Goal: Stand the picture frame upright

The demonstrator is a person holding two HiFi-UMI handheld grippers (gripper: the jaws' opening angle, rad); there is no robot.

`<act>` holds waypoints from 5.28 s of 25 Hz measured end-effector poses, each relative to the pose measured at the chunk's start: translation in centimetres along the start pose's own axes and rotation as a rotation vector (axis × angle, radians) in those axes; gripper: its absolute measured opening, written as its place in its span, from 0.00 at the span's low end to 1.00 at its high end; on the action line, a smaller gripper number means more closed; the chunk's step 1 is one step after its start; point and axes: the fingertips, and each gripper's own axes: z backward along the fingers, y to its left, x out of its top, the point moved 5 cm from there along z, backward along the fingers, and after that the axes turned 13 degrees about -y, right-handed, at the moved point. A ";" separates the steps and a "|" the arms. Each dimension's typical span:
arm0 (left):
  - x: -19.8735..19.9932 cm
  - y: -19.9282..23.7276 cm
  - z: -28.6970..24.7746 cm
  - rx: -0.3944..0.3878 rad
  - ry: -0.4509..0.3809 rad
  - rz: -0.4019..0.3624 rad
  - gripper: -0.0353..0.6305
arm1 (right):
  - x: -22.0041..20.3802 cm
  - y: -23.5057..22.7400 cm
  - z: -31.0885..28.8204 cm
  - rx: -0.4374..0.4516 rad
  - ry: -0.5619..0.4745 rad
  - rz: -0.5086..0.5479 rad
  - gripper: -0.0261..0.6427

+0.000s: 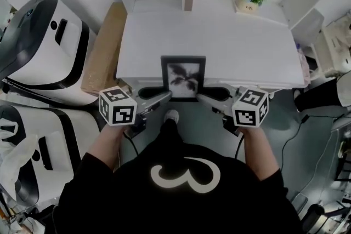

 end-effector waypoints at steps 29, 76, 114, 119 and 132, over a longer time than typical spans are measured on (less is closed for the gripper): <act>15.9 13.7 -8.5 0.095 -0.020 -0.569 0.18 | 14.3 -14.7 -9.7 -0.147 -0.012 0.518 0.17; 13.5 37.1 -21.7 0.354 0.178 -0.535 0.30 | 11.0 -40.6 -18.9 -0.482 0.140 0.306 0.25; 13.2 -5.1 -4.9 0.129 -0.243 -0.240 0.07 | 13.7 1.3 2.4 -0.108 -0.420 0.089 0.04; 12.2 -9.0 -2.6 0.111 -0.254 -0.299 0.07 | 13.0 5.1 4.3 -0.071 -0.430 0.108 0.04; 10.2 -12.4 -1.0 0.113 -0.251 -0.317 0.07 | 10.7 8.2 5.5 -0.071 -0.421 0.144 0.04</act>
